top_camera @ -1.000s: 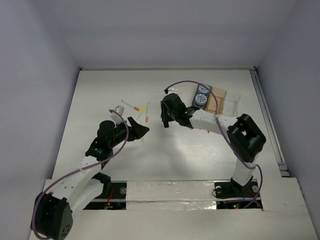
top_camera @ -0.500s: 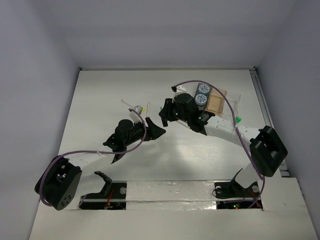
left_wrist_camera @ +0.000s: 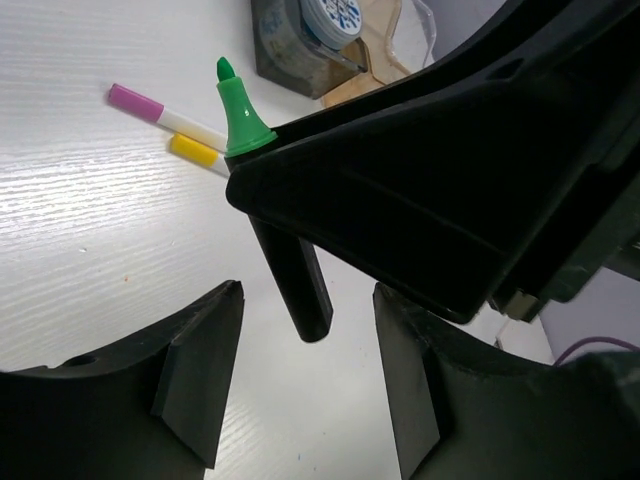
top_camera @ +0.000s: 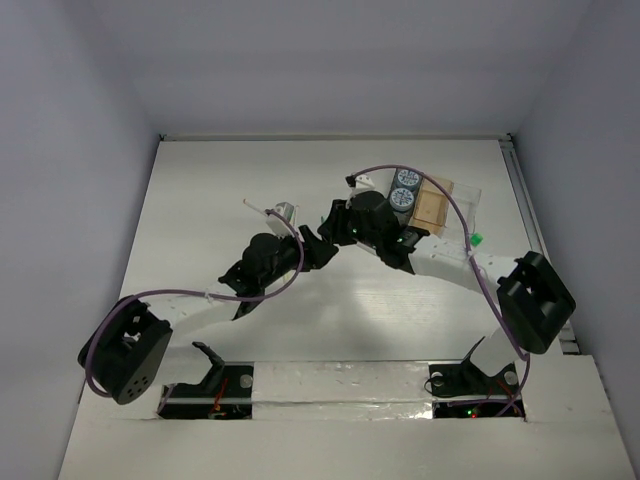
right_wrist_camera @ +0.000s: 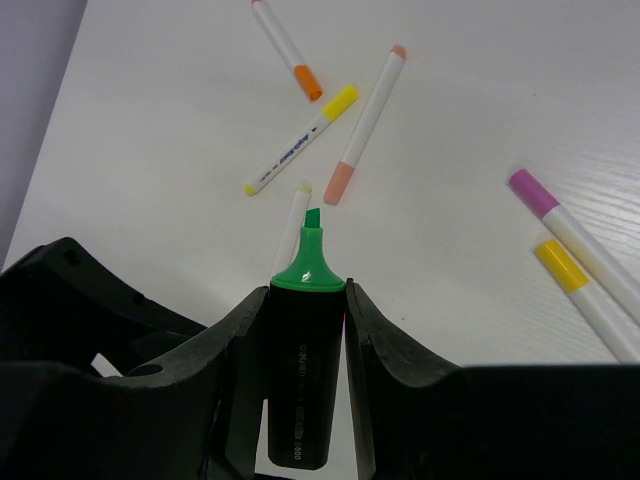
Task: Sort the stationery into containers
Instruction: Pick up the pen from the center of the board, then move the pen cap to the center of the board.
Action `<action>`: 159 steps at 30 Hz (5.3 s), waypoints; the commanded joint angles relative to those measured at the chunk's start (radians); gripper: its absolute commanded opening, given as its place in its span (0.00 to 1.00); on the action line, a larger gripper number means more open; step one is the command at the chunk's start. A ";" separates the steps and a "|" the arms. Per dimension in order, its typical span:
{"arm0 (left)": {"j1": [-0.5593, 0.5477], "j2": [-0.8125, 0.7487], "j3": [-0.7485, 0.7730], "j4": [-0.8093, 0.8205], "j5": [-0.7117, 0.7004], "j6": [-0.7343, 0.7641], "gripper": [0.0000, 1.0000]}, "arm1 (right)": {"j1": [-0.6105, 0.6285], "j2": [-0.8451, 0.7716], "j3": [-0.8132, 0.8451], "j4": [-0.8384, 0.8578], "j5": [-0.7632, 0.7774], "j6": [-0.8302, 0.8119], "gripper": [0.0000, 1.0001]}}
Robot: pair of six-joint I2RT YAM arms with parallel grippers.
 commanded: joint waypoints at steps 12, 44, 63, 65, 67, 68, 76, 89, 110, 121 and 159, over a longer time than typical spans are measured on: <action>-0.046 0.014 0.043 0.064 -0.137 0.043 0.25 | 0.012 -0.037 -0.042 0.106 -0.068 0.063 0.16; -0.056 -0.394 -0.169 0.073 0.252 0.202 0.00 | -0.953 -0.464 -0.309 -0.251 0.012 -0.040 0.20; -0.091 -0.485 -0.241 0.095 0.267 0.196 0.00 | -1.183 -0.037 -0.312 -0.098 -0.275 -0.010 0.65; -0.091 -0.485 -0.241 0.095 0.264 0.196 0.00 | -1.183 -0.013 -0.291 -0.098 -0.277 -0.008 0.64; -0.091 -0.480 -0.241 0.095 0.264 0.196 0.00 | -1.183 0.006 -0.277 -0.071 -0.283 -0.007 0.64; -0.091 -0.477 -0.240 0.096 0.266 0.196 0.00 | -1.183 0.013 -0.267 -0.075 -0.278 -0.006 0.63; -0.091 -0.473 -0.238 0.092 0.255 0.199 0.00 | -1.183 0.073 -0.208 -0.162 -0.266 -0.023 0.55; -0.091 -0.509 -0.243 0.076 0.235 0.198 0.00 | -1.183 0.124 -0.174 -0.270 -0.261 -0.094 0.45; -0.091 -0.543 -0.249 0.075 0.237 0.188 0.00 | -1.160 -0.018 -0.258 -0.405 -0.283 -0.140 0.21; -0.091 -0.591 -0.252 0.049 0.221 0.190 0.00 | -1.036 -0.258 -0.410 -0.506 -0.350 -0.100 0.21; -0.091 -0.557 -0.255 -0.033 -0.015 0.248 0.00 | -0.137 -0.011 0.083 -0.600 -0.263 -0.286 0.58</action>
